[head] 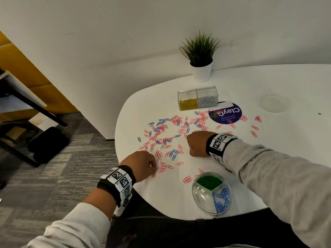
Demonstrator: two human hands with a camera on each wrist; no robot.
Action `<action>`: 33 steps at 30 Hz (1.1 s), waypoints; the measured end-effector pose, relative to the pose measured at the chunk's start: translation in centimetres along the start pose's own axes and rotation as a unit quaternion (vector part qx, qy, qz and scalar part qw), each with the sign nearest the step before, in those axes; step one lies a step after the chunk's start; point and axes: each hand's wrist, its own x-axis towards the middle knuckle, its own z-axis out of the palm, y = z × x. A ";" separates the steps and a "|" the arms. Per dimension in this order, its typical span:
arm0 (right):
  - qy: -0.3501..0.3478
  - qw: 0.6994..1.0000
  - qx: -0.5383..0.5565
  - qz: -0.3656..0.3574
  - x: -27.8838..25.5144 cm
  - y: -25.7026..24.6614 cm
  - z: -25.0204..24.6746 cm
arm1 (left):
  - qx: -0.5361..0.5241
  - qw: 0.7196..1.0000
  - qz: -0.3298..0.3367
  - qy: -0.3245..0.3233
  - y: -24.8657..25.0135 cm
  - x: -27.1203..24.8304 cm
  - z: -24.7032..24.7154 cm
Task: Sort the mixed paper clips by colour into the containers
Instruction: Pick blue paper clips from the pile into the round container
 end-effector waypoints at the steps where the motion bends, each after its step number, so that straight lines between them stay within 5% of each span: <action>1: 0.003 1.000 0.006 0.009 -0.1 0.0 -0.2 | 0.011 1.000 0.013 -0.004 0.2 0.0 0.1; 4: 0.043 0.992 0.115 0.029 -0.1 0.1 -0.9 | 0.030 0.999 0.032 -0.013 0.4 0.2 0.4; 8: 0.089 0.934 0.345 0.042 0.5 -0.7 -1.7 | 0.038 0.999 0.024 -0.029 1.3 0.0 0.7; 16: -0.019 0.997 0.055 -0.051 1.9 -3.8 -1.4 | 0.030 0.999 0.014 -0.028 1.4 -0.2 0.9; 19: -0.018 0.996 -0.018 -0.081 2.5 -4.3 -1.1 | -0.088 0.995 -0.045 0.006 -0.2 0.4 0.2; 21: -0.016 0.996 -0.023 -0.083 3.0 -4.3 -0.7 | -0.278 0.952 -0.115 0.056 -2.2 0.7 -0.4; 23: -0.026 0.996 -0.026 -0.081 3.3 -4.2 -0.4 | -0.484 0.847 -0.190 0.112 -4.0 0.7 -0.8; 25: -0.026 0.996 -0.030 -0.086 3.2 -4.2 -0.3 | -0.593 0.757 -0.233 0.146 -4.9 0.5 -1.1; 27: -0.016 0.996 -0.030 -0.083 3.1 -4.1 -0.3 | -0.629 0.720 -0.258 0.139 -4.9 0.3 -1.1; 31: -0.031 0.997 -0.018 -0.061 2.6 -3.5 -0.6 | -0.593 0.758 -0.264 0.066 -4.9 0.4 -0.3; 33: -0.023 0.998 0.022 -0.046 2.5 -2.9 -1.1 | -0.503 0.833 -0.229 0.030 -4.7 0.6 -0.2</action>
